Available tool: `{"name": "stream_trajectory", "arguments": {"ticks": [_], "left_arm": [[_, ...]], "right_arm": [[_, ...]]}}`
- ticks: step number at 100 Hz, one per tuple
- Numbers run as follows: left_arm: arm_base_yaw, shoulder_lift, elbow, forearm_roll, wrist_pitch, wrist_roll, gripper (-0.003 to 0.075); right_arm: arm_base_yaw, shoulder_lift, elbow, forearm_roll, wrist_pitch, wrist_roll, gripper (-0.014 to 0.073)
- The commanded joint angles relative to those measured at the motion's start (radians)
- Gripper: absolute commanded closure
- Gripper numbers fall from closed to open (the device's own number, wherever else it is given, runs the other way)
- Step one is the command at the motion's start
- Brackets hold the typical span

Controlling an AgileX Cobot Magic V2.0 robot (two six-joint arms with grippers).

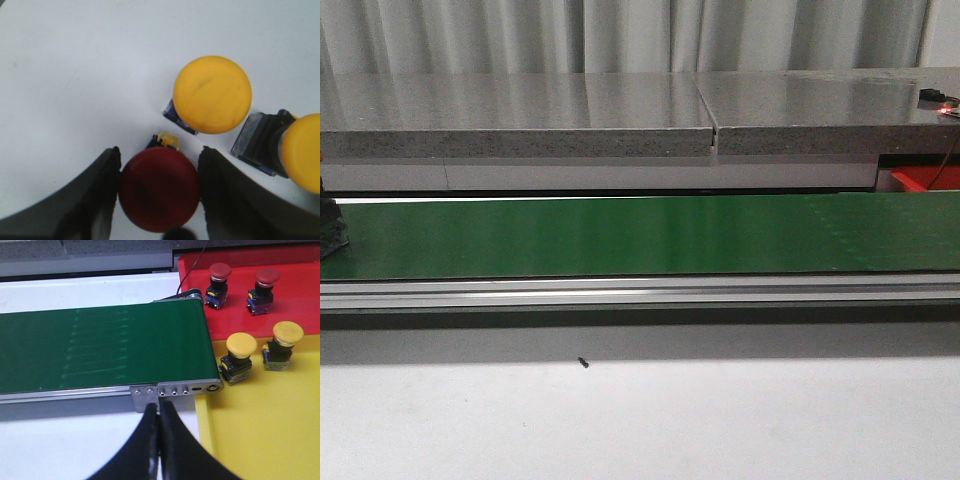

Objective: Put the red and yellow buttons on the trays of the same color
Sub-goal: 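Grasp a second red button with the left gripper, then place the second red button on the belt and release it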

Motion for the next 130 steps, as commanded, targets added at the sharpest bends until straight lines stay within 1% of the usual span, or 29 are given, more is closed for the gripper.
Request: {"name": "stream_trajectory", "arguments": {"ticks": [1, 16, 35, 57, 73, 89, 101, 113, 130], "left_arm": [[0.002, -0.048, -0.030, -0.005, -0.040, -0.006, 0.0423], [0.002, -0.057, -0.030, -0.012, -0.035, -0.006, 0.0423], [0.002, -0.114, -0.026, -0.030, 0.006, -0.006, 0.0423], [0.002, -0.280, 0.067, -0.068, -0.057, -0.006, 0.0426], [-0.010, -0.407, 0.125, -0.069, -0.055, 0.000, 0.0426], [-0.069, -0.484, 0.146, -0.069, -0.047, 0.000, 0.0426], [-0.118, -0.490, 0.146, -0.070, -0.017, 0.000, 0.0426], [-0.167, -0.490, 0.183, -0.071, -0.013, 0.000, 0.0426], [-0.210, -0.491, 0.262, -0.099, -0.061, 0.000, 0.0426]], "right_arm": [[0.001, 0.006, -0.025, -0.004, -0.067, -0.011, 0.0686], [0.001, 0.006, -0.025, -0.004, -0.067, -0.011, 0.0686], [0.001, 0.006, -0.025, -0.004, -0.067, -0.011, 0.0686], [0.001, 0.006, -0.025, -0.004, -0.067, -0.011, 0.0686], [0.001, 0.006, -0.025, -0.004, -0.067, -0.011, 0.0686], [0.001, 0.006, -0.025, -0.004, -0.067, -0.011, 0.0686], [0.001, 0.006, -0.025, -0.004, -0.067, -0.011, 0.0686], [0.001, 0.006, -0.025, -0.004, -0.067, -0.011, 0.0686], [0.001, 0.006, -0.025, -0.004, -0.067, -0.011, 0.0686]]}}
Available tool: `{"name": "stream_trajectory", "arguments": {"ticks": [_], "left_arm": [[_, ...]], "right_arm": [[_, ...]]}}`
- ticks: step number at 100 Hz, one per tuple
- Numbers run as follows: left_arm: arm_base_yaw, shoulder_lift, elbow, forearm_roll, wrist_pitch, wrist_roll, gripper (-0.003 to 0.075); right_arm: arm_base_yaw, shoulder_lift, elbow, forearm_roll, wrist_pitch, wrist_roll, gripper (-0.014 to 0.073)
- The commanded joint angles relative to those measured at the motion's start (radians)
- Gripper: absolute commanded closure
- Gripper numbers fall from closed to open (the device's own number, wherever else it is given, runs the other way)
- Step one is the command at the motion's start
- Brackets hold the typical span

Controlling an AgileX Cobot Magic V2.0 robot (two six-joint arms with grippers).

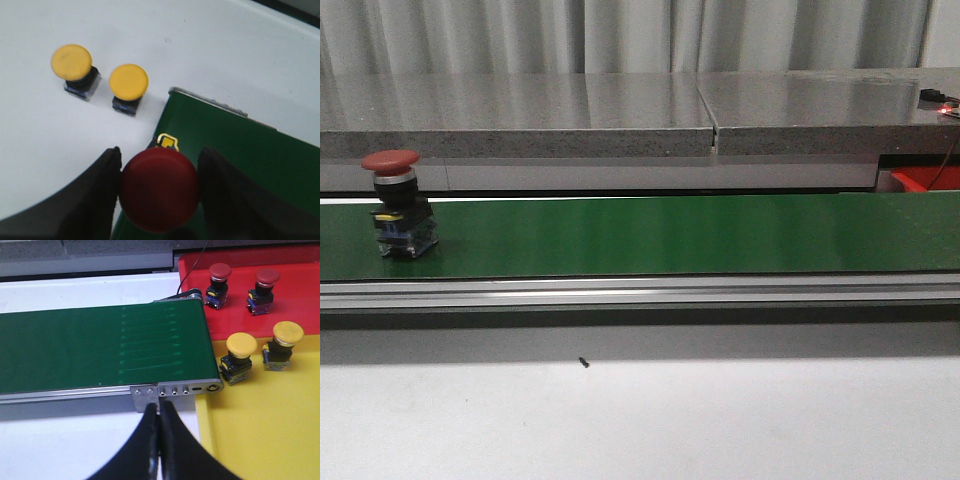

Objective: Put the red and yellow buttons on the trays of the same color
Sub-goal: 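Place the second red button on the belt and release it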

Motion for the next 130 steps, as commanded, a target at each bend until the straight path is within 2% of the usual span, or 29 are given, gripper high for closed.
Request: {"name": "stream_trajectory", "arguments": {"ticks": [1, 29, 34, 46, 51, 64, 81, 90, 99, 121, 130], "left_arm": [[-0.021, -0.043, 0.006, -0.027, -0.075, 0.000, 0.0426], [-0.031, -0.043, 0.059, -0.045, -0.089, 0.000, 0.0419], [-0.031, -0.043, 0.059, -0.045, -0.080, 0.000, 0.0381], [-0.031, -0.043, 0.059, -0.052, -0.066, 0.000, 0.0183], [-0.031, -0.044, 0.059, -0.054, -0.064, 0.000, 0.0128], [-0.038, -0.067, 0.059, -0.067, -0.069, 0.031, 0.0127], [-0.060, -0.148, 0.063, -0.197, -0.060, 0.206, 0.0208], [-0.073, -0.193, 0.072, -0.213, -0.047, 0.218, 0.0269], [-0.073, -0.242, 0.095, -0.213, -0.035, 0.218, 0.0373], [-0.082, -0.372, 0.184, -0.216, -0.013, 0.234, 0.0736], [-0.091, -0.421, 0.224, -0.218, -0.011, 0.234, 0.0741]], "right_arm": [[0.001, 0.006, -0.025, -0.004, -0.067, -0.011, 0.0686], [0.001, 0.006, -0.025, -0.004, -0.067, -0.011, 0.0686], [0.001, 0.006, -0.025, -0.004, -0.067, -0.011, 0.0686], [0.001, 0.006, -0.025, -0.004, -0.067, -0.011, 0.0686], [0.001, 0.006, -0.025, -0.004, -0.067, -0.011, 0.0686], [0.001, 0.006, -0.025, -0.004, -0.067, -0.011, 0.0686], [0.001, 0.006, -0.025, -0.004, -0.067, -0.011, 0.0686], [0.001, 0.006, -0.025, -0.004, -0.067, -0.011, 0.0686], [0.001, 0.006, -0.025, -0.004, -0.067, -0.011, 0.0686], [0.001, 0.006, -0.025, -0.004, -0.067, -0.011, 0.0686], [0.001, 0.006, -0.025, -0.004, -0.067, -0.011, 0.0686]]}}
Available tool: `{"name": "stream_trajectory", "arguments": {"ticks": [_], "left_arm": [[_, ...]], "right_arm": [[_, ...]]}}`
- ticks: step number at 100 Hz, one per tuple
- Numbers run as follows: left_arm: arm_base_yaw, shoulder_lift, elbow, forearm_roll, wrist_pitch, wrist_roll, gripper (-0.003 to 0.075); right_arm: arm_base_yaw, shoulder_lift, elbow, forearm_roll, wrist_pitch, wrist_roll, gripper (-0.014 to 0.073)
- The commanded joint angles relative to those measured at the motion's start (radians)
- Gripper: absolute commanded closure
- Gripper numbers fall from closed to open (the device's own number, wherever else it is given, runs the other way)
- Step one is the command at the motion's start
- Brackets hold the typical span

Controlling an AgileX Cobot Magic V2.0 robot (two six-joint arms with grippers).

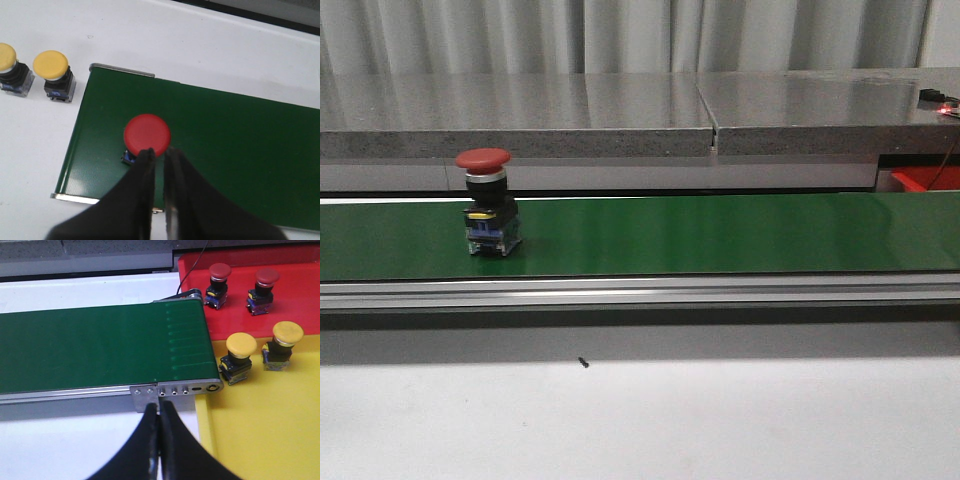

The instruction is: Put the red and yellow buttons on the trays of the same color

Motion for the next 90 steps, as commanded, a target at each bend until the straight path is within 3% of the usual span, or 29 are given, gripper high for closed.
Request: {"name": "stream_trajectory", "arguments": {"ticks": [1, 50, 67, 90], "left_arm": [[-0.018, -0.071, 0.009, -0.029, -0.037, 0.004, 0.0741], [-0.142, -0.300, 0.200, 0.000, -0.025, 0.002, 0.0741], [-0.265, -0.410, 0.281, 0.143, -0.065, -0.172, 0.0741], [-0.391, -0.536, 0.359, 0.167, -0.100, -0.180, 0.0741]], "right_arm": [[0.001, 0.006, -0.025, -0.004, -0.067, -0.011, 0.0686], [0.001, 0.006, -0.025, -0.004, -0.067, -0.011, 0.0686], [0.001, 0.006, -0.025, -0.004, -0.067, -0.011, 0.0686], [0.001, 0.006, -0.025, -0.004, -0.067, -0.011, 0.0686]]}}
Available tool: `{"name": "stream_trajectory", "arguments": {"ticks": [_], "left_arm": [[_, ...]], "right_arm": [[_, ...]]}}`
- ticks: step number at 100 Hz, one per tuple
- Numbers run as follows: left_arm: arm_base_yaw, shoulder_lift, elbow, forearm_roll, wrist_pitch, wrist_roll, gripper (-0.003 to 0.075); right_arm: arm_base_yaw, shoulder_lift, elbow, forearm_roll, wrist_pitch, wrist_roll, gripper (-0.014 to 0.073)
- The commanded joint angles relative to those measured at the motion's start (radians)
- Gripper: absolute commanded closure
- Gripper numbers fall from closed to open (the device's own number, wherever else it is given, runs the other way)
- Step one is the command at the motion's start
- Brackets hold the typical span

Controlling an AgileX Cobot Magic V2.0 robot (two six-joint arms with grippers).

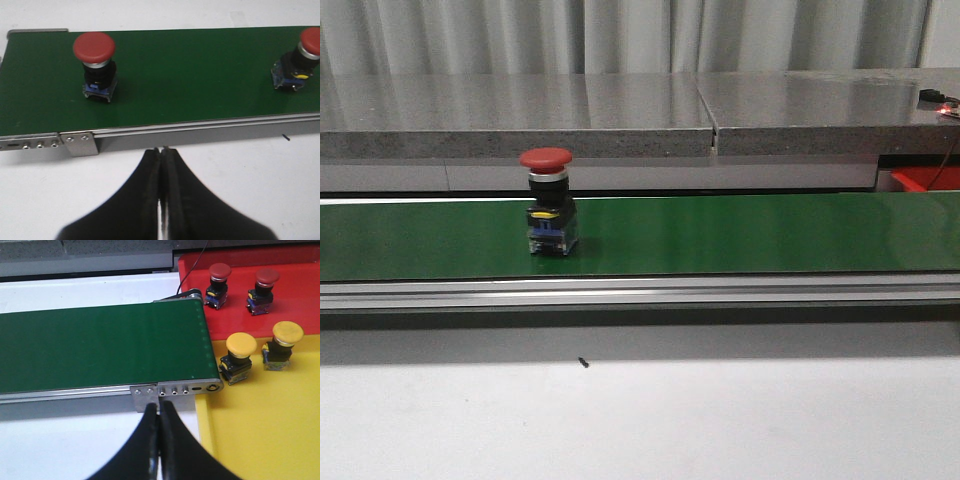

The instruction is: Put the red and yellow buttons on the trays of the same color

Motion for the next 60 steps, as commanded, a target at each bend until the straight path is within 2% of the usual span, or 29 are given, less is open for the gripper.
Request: {"name": "stream_trajectory", "arguments": {"ticks": [1, 37, 60], "left_arm": [[-0.034, -0.039, -0.004, -0.002, -0.073, -0.016, 0.0741], [-0.039, -0.235, 0.098, -0.002, -0.052, -0.016, 0.0741], [-0.039, -0.254, 0.098, -0.002, -0.039, -0.016, 0.0741]], "right_arm": [[0.001, 0.006, -0.025, -0.004, -0.067, -0.011, 0.0686], [0.001, 0.006, -0.025, -0.004, -0.067, -0.011, 0.0686], [0.001, 0.006, -0.025, -0.004, -0.067, -0.011, 0.0686]]}}
